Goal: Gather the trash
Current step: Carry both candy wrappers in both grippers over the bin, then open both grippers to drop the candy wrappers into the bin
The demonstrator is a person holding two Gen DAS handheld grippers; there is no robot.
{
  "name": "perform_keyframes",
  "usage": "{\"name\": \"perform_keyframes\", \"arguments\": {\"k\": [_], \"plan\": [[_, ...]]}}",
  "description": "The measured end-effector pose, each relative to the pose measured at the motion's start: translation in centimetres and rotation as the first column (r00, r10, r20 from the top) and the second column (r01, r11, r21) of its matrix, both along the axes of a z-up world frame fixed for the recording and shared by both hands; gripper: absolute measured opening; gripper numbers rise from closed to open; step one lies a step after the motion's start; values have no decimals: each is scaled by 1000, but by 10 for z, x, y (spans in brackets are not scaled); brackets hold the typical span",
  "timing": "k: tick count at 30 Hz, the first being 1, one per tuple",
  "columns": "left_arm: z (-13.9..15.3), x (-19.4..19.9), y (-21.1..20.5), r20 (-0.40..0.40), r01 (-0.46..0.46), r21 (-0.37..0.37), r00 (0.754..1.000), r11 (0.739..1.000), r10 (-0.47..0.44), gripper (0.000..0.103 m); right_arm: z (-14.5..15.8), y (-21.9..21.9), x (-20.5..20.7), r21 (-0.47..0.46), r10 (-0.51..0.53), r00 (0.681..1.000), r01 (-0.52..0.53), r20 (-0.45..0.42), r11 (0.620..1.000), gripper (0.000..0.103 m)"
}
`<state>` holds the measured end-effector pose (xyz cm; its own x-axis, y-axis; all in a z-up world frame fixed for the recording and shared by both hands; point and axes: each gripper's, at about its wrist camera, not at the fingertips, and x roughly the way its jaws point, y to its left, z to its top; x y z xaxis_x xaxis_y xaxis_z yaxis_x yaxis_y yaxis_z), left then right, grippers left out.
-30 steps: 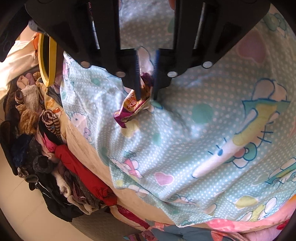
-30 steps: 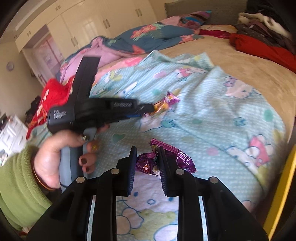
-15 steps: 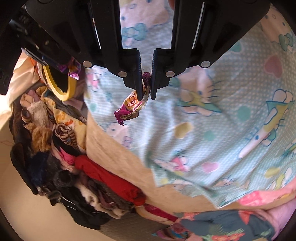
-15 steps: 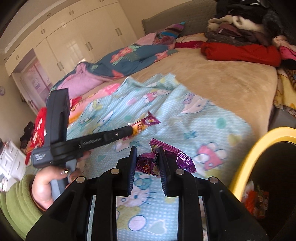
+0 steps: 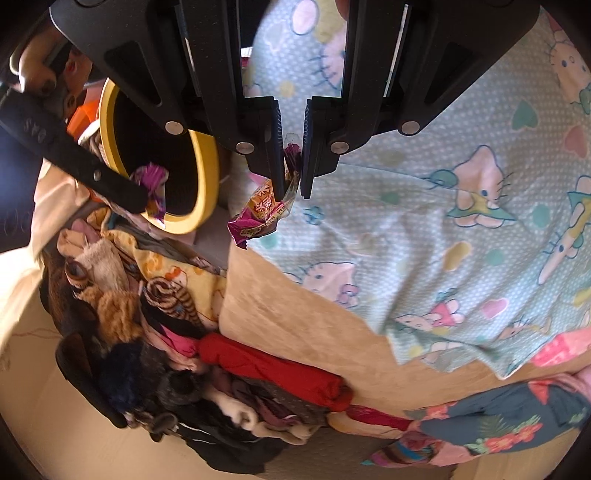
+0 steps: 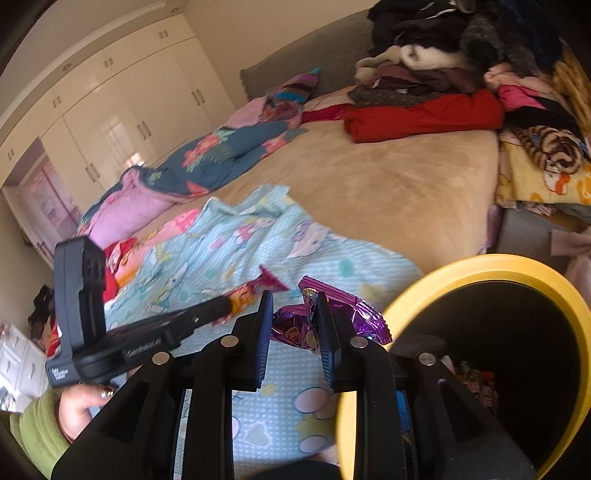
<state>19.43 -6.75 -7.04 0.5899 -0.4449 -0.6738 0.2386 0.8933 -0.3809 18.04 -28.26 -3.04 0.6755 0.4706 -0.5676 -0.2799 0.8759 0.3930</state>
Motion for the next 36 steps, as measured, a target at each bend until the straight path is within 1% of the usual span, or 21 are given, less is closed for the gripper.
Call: {"name": "perform_keyframes", "arguments": {"k": [10,18,23,28,32,36], "plan": [[14,-12,-37,30,80,23,996,997,-81,5,11,-58,-10,51,-121,993,120,4,991,22],[17,-25,-68,42,155,45,987,987,-157,5,12,-102,-16,97,-215,976,216,-20,972,22],[15,-33,-91,50,206,79,976,975,-210,5,7,-123,-19,125,-253,966,257,-44,958,23],[11,-40,-114,47,265,120,961,957,-272,5,3,-137,-22,152,-277,958,285,-70,946,24],[6,-43,-131,37,304,144,949,942,-312,5,1,-142,-23,163,-293,952,303,-84,939,27],[-1,-48,-144,15,335,149,940,930,-341,5,-1,-148,-25,171,-315,944,327,-96,929,31]]}}
